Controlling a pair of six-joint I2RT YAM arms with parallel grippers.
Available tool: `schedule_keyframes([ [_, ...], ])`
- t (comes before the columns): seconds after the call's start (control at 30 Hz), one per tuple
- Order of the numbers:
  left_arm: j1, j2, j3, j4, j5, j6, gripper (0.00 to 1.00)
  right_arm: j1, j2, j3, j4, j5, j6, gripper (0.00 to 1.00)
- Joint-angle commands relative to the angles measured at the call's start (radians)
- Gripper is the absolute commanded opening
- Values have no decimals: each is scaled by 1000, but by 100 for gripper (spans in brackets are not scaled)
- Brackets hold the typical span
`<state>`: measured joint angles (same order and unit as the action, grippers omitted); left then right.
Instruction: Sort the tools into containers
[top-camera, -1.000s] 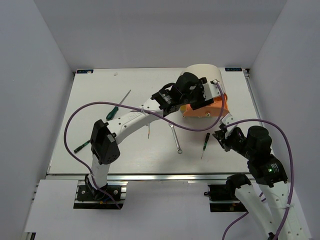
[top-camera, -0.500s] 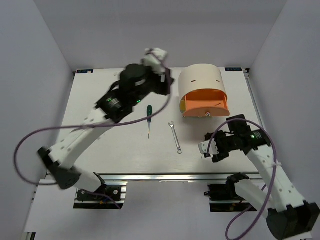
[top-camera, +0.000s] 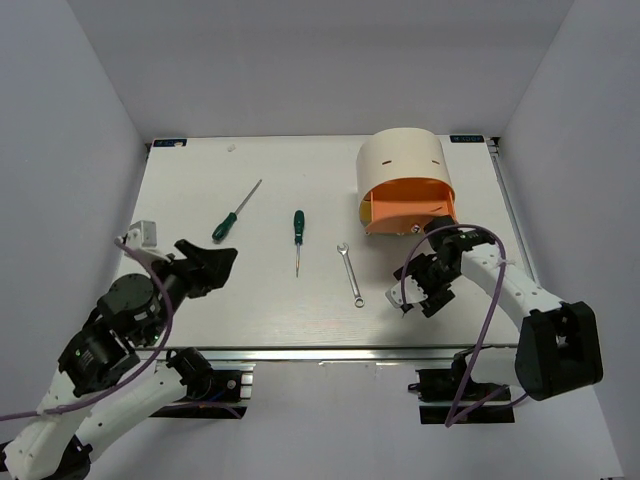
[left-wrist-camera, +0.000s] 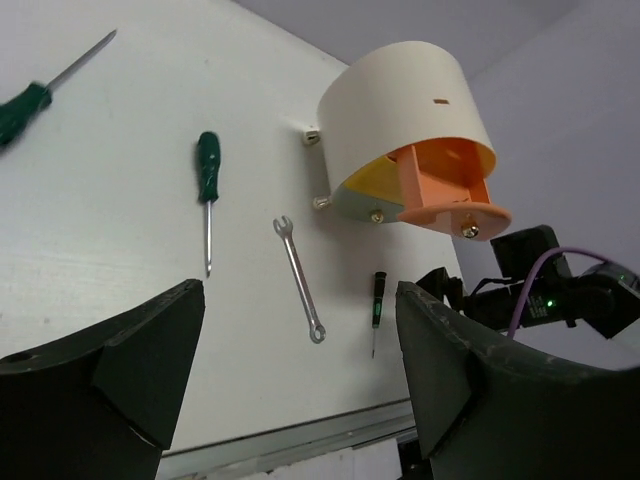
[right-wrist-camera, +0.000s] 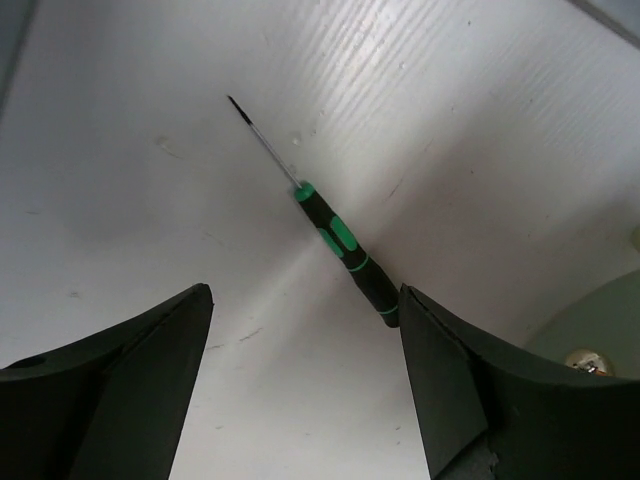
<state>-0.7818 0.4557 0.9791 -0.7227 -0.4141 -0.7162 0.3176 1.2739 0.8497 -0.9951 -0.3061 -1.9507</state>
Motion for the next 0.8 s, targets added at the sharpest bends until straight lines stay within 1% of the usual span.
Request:
schedule_keyframes([
  [0.0,-2,-38,-26,-196,-103,-202,87,18,18,-56,156,74,-283,80],
  [0.07,-1,-42,-22,-263,-110,-233,87,38,31,-67,191,82,-271,80],
  [0.13,1,-35,-20,-291,-111,-241,88,58,61,-78,228,87,-246,80],
  [0.23,-1,-23,-17,-300,-107,-241,88,103,102,-107,320,117,-197,78],
  [0.33,-2,-17,-16,-304,-114,-243,88,126,159,-92,354,125,-159,75],
  [0.53,-2,1,-40,-291,-118,-246,89,135,260,-52,320,173,-177,61],
  [0.57,-2,4,-43,-288,-117,-247,89,135,268,-49,309,177,-177,56],
  [0.6,-2,8,-48,-285,-115,-246,89,135,275,-46,297,177,-180,53],
  [0.67,-2,14,-59,-271,-114,-250,89,136,277,-52,262,168,-188,47],
  [0.73,-1,18,-69,-258,-112,-250,89,136,259,-70,250,157,-204,44],
  [0.77,0,18,-74,-254,-112,-253,89,136,248,-96,237,145,-212,40],
])
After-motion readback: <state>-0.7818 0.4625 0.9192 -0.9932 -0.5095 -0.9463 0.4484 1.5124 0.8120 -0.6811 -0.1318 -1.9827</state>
